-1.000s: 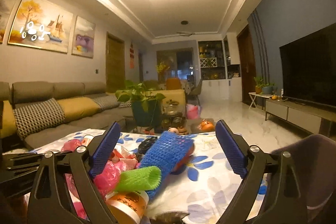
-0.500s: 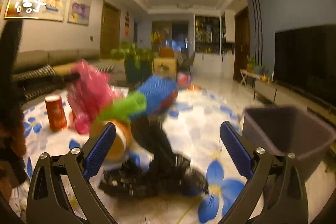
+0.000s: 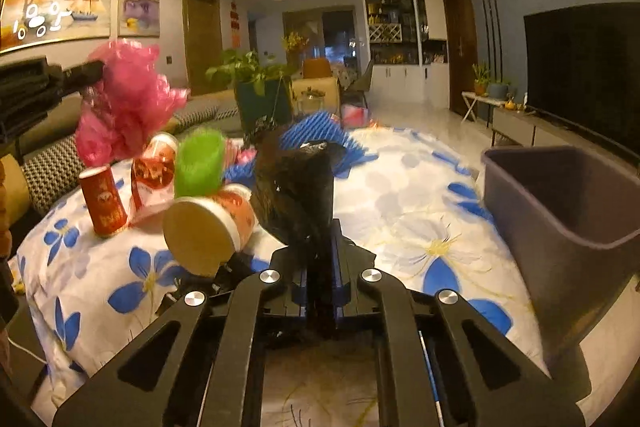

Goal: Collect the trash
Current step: 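Carry both bags over the grey bin and open both tools to drop them, then move both open tools back over the table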

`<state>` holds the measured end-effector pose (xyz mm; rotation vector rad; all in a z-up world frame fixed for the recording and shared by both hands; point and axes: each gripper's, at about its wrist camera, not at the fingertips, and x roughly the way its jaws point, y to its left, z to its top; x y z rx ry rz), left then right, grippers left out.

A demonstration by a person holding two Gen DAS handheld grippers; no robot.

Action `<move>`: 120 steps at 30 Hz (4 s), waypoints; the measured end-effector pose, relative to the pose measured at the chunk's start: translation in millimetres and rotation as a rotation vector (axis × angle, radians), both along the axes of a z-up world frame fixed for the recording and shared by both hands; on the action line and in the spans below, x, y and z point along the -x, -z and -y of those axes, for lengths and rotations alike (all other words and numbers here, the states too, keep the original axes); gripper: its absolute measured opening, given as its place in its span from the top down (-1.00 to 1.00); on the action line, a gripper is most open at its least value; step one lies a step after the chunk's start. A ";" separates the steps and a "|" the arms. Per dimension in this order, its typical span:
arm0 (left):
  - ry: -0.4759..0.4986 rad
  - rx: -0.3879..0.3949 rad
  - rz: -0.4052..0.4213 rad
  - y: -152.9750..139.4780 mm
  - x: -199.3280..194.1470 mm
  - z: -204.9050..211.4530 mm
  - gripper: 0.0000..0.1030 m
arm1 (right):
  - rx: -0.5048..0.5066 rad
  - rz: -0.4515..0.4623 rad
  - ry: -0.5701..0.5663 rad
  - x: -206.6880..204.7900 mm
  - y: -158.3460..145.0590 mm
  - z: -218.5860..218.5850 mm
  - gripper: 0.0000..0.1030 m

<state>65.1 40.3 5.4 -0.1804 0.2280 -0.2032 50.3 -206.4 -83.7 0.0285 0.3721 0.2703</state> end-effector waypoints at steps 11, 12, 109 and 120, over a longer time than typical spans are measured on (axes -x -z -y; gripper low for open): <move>0.085 -0.029 0.020 -7.4 -0.5 30.1 0.94 | -0.031 0.140 0.080 22.4 -43.8 29.3 0.87; 0.094 -0.035 0.025 -8.8 -0.8 34.6 0.94 | -0.031 0.152 0.093 24.0 -47.4 32.7 0.87; 0.248 -0.051 -0.089 35.3 -90.0 201.9 -0.50 | 0.024 0.313 0.538 24.0 -61.6 137.9 -0.83; 0.042 -0.099 -0.037 36.5 -12.6 96.6 -0.57 | 0.014 0.331 0.388 48.0 -69.7 83.1 -0.83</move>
